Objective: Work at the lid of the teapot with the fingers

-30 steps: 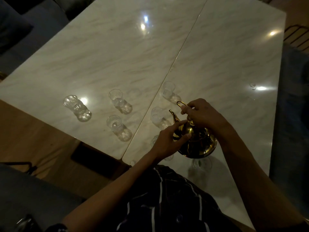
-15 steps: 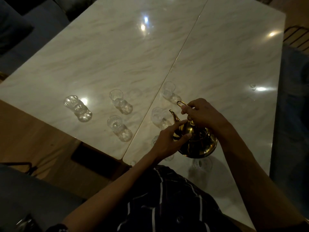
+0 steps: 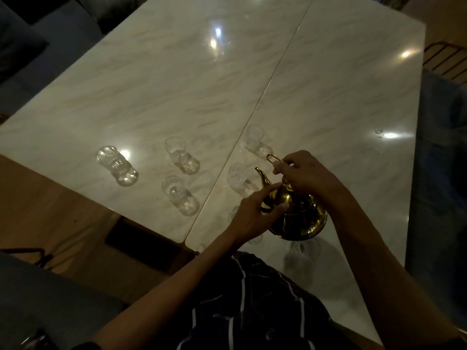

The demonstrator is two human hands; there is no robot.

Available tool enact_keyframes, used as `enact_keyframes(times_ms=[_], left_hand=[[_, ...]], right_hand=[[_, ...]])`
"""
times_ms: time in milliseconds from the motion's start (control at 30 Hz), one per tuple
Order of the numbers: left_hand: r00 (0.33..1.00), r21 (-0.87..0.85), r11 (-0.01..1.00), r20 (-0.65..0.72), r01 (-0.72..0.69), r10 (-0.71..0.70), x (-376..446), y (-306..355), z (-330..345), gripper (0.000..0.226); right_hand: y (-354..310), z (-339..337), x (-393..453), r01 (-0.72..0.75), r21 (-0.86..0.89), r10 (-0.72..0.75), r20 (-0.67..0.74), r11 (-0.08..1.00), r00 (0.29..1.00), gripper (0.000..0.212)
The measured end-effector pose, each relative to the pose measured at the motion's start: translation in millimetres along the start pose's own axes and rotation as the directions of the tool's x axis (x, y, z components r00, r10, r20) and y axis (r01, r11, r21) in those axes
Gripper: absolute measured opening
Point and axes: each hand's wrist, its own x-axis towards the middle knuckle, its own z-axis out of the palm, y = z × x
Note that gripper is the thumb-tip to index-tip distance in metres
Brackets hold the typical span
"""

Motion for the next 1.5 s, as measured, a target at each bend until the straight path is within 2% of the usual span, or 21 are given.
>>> enact_keyframes(times_ms=[567,967,1233,1500], left_hand=[[0.999,-0.008,1.0,0.034,-0.007,0.007,2,-8,-11,0.054],[0.996,-0.025,1.0,0.085,-0.006,0.008,4,-21,-26,0.053],[0.996,0.011,1.0,0.093,0.007,-0.008,8,-29,-24,0.058],[0.987,0.095,0.995,0.162,-0.032,0.016,27,-17,-26,0.073]], right_hand=[[-4,9,5,-0.039,0.004,0.04,-0.029,0.999,0.999,0.028],[3,27,12,-0.074,0.072,0.078,-0.052,0.995,0.996,0.03],[16,32,14,-0.048,0.106,0.057,-0.085,0.993,0.995,0.032],[26,16,21,-0.023,0.204,0.039,-0.076,0.979,0.996,0.03]])
